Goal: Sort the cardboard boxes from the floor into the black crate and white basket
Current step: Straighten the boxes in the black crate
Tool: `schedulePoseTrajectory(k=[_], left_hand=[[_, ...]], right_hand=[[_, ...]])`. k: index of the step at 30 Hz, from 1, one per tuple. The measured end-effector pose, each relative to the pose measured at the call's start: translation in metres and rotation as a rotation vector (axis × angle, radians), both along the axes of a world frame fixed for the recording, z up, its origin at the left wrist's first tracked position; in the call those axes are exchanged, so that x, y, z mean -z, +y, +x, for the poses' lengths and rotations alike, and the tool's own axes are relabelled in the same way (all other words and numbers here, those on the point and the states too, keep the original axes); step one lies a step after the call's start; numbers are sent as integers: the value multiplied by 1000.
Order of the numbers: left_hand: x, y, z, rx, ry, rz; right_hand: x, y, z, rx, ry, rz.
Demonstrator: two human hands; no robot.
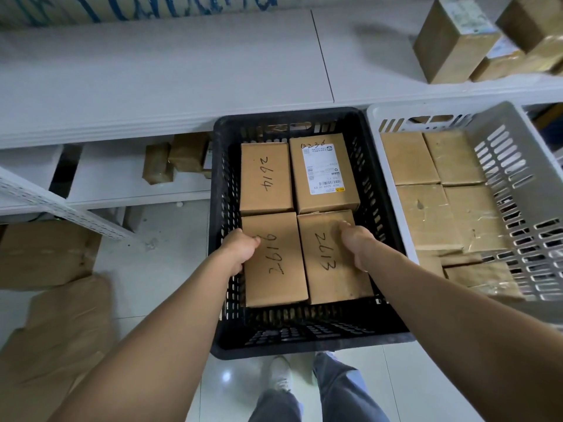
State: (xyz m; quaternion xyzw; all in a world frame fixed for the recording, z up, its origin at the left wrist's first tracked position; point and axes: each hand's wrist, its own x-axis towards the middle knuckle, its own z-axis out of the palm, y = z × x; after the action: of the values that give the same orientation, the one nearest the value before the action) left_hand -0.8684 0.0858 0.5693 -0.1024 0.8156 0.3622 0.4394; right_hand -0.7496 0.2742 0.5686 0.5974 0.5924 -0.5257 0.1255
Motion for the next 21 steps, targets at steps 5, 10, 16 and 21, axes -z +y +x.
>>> schedulePoseTrajectory(k=[5, 10, 16, 21], left_hand=[[5, 2, -2, 33, 7, -16], [2, 7, -4, 114, 23, -67], [-12, 28, -24, 77, 313, -149], [-18, 47, -51, 91, 419, -158]], right_hand=[[0, 3, 3, 50, 20, -23], [4, 7, 6, 31, 12, 6], [-7, 20, -11, -8, 33, 214], [-16, 33, -36, 4, 106, 282]])
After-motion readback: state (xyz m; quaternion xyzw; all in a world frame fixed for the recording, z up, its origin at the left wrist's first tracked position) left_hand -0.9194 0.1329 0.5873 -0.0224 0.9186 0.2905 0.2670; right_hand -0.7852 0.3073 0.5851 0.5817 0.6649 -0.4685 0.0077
